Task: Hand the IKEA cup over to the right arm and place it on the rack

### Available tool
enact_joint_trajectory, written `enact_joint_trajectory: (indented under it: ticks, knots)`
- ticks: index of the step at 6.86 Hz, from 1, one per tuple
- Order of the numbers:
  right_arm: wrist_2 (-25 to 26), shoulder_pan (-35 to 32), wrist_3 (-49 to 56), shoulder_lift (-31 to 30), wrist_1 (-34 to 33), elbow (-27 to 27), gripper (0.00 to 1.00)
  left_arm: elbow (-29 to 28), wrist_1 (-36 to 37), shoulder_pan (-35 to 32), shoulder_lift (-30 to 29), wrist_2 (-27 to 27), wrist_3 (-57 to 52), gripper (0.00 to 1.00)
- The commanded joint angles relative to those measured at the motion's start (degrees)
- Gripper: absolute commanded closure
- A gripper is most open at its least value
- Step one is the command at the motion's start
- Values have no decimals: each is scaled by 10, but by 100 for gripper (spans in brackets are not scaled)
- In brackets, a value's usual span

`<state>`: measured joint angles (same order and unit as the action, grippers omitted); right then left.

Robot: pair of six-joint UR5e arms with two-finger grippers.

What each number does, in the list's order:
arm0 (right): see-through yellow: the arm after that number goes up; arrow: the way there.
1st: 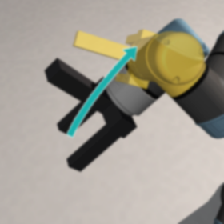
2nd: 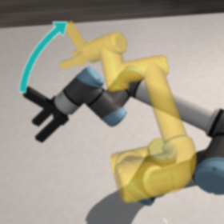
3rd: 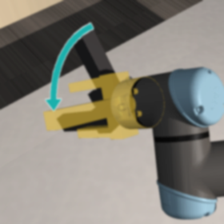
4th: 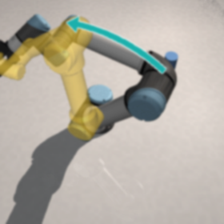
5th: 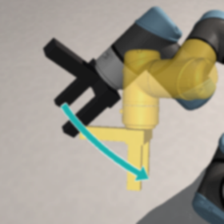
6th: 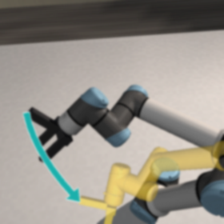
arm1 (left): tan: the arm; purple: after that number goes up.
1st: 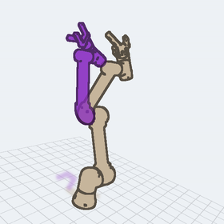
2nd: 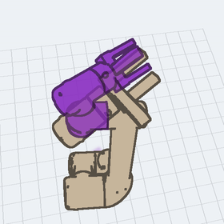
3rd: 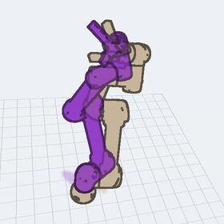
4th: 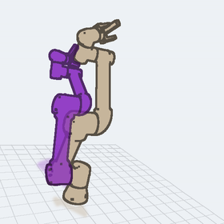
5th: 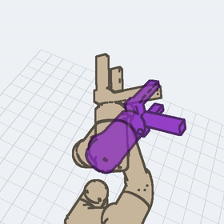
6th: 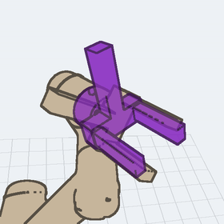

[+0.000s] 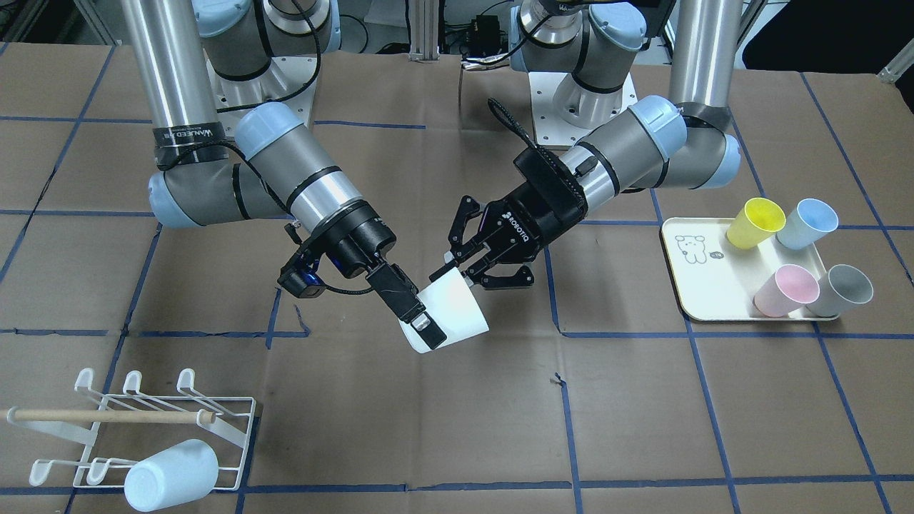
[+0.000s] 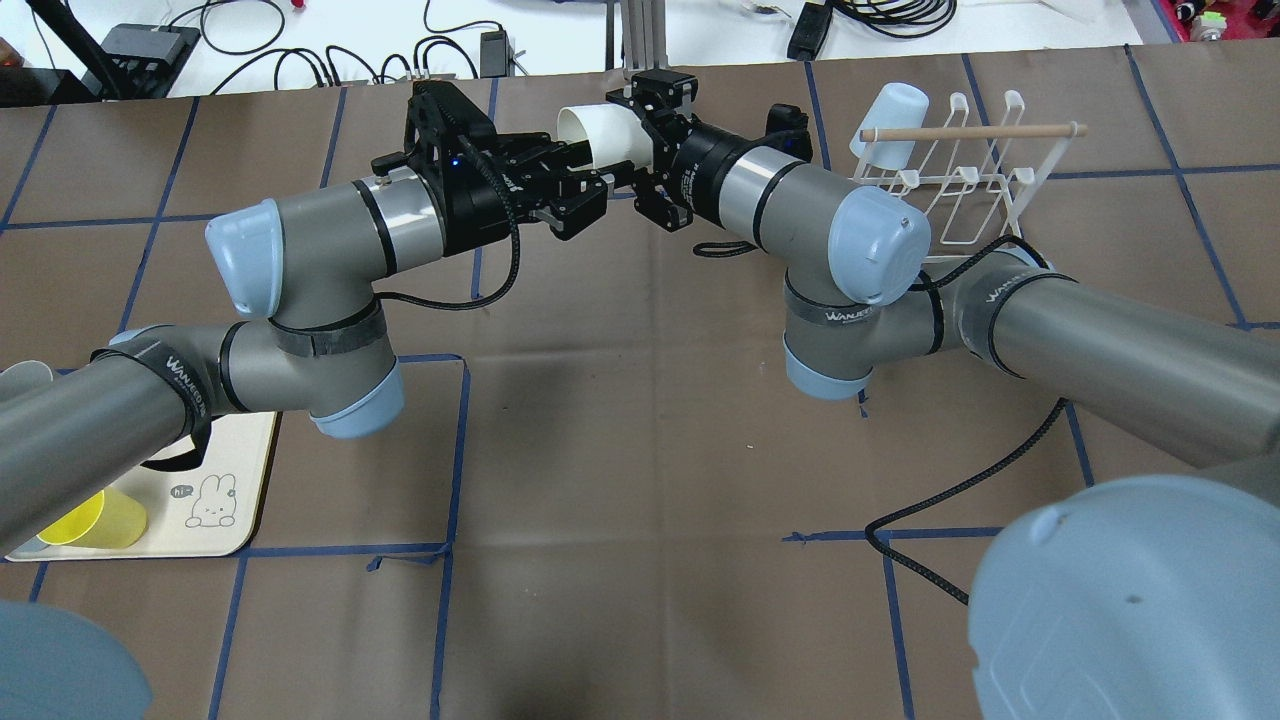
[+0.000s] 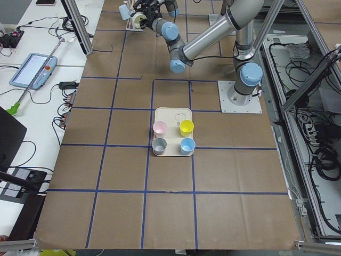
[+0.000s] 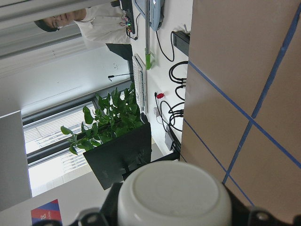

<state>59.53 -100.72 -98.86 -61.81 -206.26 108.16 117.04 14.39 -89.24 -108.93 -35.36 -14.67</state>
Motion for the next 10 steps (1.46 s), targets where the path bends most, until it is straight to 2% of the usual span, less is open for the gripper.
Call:
enact_joint_trajectory:
  ticks: [1, 2, 5, 6, 7, 8, 10]
  knots:
    - [0, 1, 0, -2, 1, 0, 69, 1, 0, 8, 8, 3, 18, 12]
    - [0, 1, 0, -2, 1, 0, 69, 15, 0, 20, 16, 6, 19, 9]
    - [0, 6, 2, -2, 1, -5, 69, 80, -2, 153, 68, 121, 18, 6]
    - [0, 20, 7, 0, 1, -15, 69, 75, -5, 161, 65, 115, 18, 6]
    - [0, 48, 87, 1, 1, -24, 69, 70, -21, 162, 66, 94, 24, 6]
    - [1, 81, 188, -2, 2, -24, 69, 49, -50, 159, 64, 28, 27, 6]
    - [1, 133, 401, -2, 2, -23, 69, -3, -193, 133, 64, -122, 28, 4]
